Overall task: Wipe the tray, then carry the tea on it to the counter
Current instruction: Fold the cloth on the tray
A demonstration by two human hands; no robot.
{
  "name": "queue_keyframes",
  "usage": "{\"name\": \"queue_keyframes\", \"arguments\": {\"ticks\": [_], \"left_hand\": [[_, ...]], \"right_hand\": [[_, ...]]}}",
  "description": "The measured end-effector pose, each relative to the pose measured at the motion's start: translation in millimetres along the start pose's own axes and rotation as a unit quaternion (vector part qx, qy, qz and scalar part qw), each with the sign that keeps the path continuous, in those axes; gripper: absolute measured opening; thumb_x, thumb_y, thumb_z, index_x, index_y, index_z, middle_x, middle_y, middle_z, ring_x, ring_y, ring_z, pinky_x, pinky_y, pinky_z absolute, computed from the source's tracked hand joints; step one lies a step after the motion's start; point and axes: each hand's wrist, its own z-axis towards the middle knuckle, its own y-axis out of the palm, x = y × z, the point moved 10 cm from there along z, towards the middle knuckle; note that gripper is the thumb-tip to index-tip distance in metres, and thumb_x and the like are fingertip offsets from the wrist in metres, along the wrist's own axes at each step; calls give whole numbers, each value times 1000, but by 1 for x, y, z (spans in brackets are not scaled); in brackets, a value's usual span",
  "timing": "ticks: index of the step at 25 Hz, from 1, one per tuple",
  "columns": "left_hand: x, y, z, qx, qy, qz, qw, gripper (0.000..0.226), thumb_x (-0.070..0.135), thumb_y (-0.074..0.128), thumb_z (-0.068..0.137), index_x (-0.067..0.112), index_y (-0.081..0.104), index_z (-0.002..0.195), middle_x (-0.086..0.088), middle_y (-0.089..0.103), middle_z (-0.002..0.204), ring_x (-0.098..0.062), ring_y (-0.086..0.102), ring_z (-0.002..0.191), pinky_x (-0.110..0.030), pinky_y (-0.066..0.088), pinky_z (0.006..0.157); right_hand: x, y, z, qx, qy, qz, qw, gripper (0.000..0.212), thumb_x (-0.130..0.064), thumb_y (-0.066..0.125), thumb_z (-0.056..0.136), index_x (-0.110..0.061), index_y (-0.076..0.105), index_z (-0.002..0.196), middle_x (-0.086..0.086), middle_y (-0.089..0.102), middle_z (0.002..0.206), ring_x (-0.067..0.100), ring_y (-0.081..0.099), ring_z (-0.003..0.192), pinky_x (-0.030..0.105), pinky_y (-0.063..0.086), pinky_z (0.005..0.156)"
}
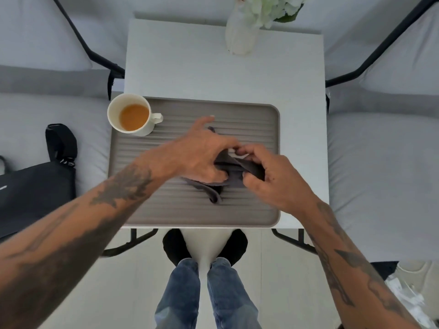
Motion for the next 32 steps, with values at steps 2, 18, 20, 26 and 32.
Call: {"name": "queue_keyframes", "arguments": {"ticks": [2,18,20,26,32], "left_hand": [[-10,-11,-16,26,-12,-29,999,49,62,60,74,30,66,111,18,72,88,-5,65,97,-47,3,122],[-11,-80,-153,98,-142,-139,975,22,35,84,71,43,68,84,21,72,83,-4,69,76,-28,55,62],[-12,-90,-153,107,-136,-194,966,24,35,83,69,43,70,87,21,74,88,1,70,84,-18,52,67],[-93,-57,-84,120,-222,-147,956,27,24,79,82,26,74,108,3,73,96,-15,66,92,-21,47,83],[-87,-16,-81,202,-76,93,972,18,9,76,77,9,68,93,-11,67,90,-31,61,82,-41,48,68]], "right_hand": [[-8,-11,-1,21,-7,-4,1000,37,-18,61,90,-27,55,125,-13,67,97,8,62,73,17,48,64],[-73,-60,-33,-14,-126,-87,988,19,-15,54,92,-24,66,103,-10,67,90,12,62,86,16,44,70],[-74,-79,-30,9,-116,-65,991,16,-20,57,93,-25,69,103,-11,70,90,7,65,88,10,43,70],[8,-78,47,44,11,-56,997,14,-22,70,89,-29,74,100,-15,72,93,-7,62,82,3,40,72],[33,-46,34,117,-81,-154,978,25,-16,67,92,-19,74,116,1,76,107,16,70,95,26,54,91]]}}
